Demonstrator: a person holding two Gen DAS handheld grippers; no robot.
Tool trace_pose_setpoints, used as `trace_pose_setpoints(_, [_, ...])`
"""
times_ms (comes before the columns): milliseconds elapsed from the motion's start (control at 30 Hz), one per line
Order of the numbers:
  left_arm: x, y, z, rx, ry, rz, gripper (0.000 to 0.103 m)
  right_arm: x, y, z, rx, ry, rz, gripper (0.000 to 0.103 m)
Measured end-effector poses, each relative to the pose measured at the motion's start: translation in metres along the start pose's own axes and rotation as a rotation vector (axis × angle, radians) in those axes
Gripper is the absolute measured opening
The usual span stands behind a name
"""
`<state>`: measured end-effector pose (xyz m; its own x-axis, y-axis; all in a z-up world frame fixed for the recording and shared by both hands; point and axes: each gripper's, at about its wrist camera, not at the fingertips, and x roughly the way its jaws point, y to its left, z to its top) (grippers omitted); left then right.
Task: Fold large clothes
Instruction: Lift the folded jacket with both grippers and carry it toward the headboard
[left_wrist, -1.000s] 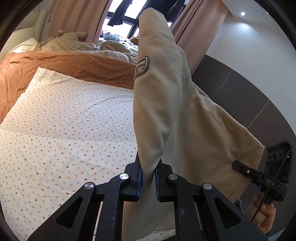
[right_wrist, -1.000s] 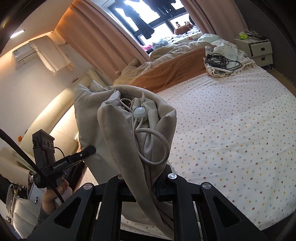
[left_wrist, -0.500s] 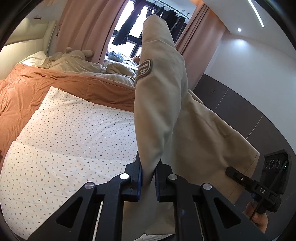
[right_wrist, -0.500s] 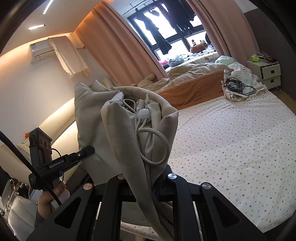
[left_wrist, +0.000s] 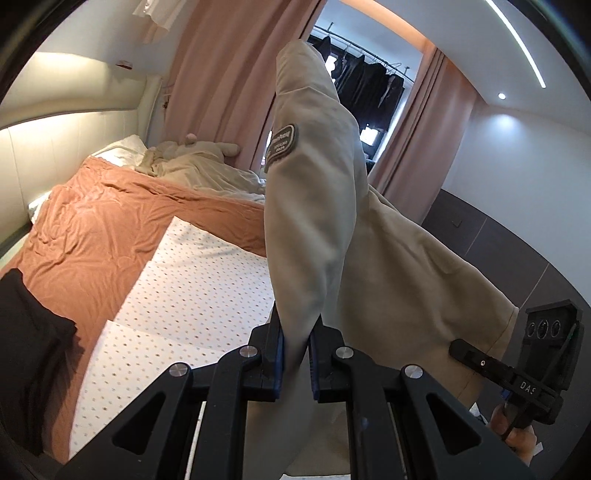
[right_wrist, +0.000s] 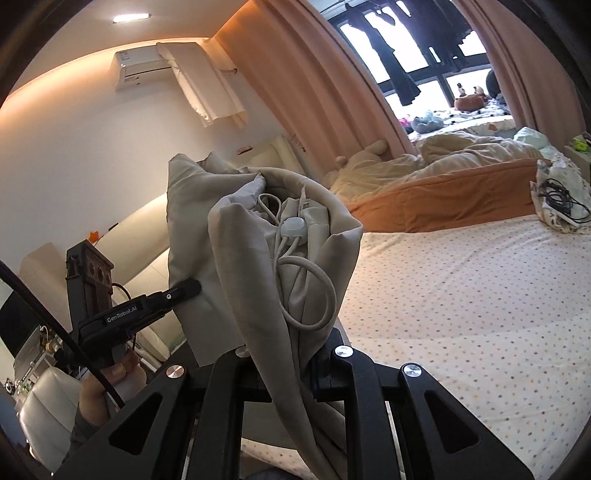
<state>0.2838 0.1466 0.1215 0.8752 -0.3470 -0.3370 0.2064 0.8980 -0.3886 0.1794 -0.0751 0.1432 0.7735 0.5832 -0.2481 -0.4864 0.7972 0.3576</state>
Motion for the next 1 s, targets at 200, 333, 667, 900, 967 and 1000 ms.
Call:
trace_pose_setpoints(200, [-0.036, 0.060, 0.024, -0.022, -0.068, 0.069, 0.012, 0.067, 0.023, 0.011, -0.043, 0.029, 0.099, 0.009])
trace_pose_setpoints(333, [-0.053, 0.098, 0.035, -0.052, -0.102, 0.105, 0.012, 0.109, 0.038, 0.016, -0.085, 0.068, 0.172, 0.009])
trace_pose_setpoints(667, [-0.109, 0.172, 0.051, -0.064, -0.176, 0.265, 0.012, 0.199, 0.082, 0.033, -0.135, 0.159, 0.314, 0.009])
trace_pose_setpoints(900, [-0.156, 0.211, 0.053, -0.029, -0.215, 0.397, 0.012, 0.247, 0.110, 0.026, -0.139, 0.211, 0.430, 0.009])
trace_pose_setpoints(967, [-0.166, 0.227, 0.052, -0.039, -0.221, 0.422, 0.012, 0.261, 0.115, 0.022, -0.124, 0.232, 0.456, 0.009])
trace_pose_setpoints(1000, [-0.172, 0.235, 0.051, -0.048, -0.223, 0.434, 0.012, 0.268, 0.117, 0.020, -0.114, 0.245, 0.471, 0.009])
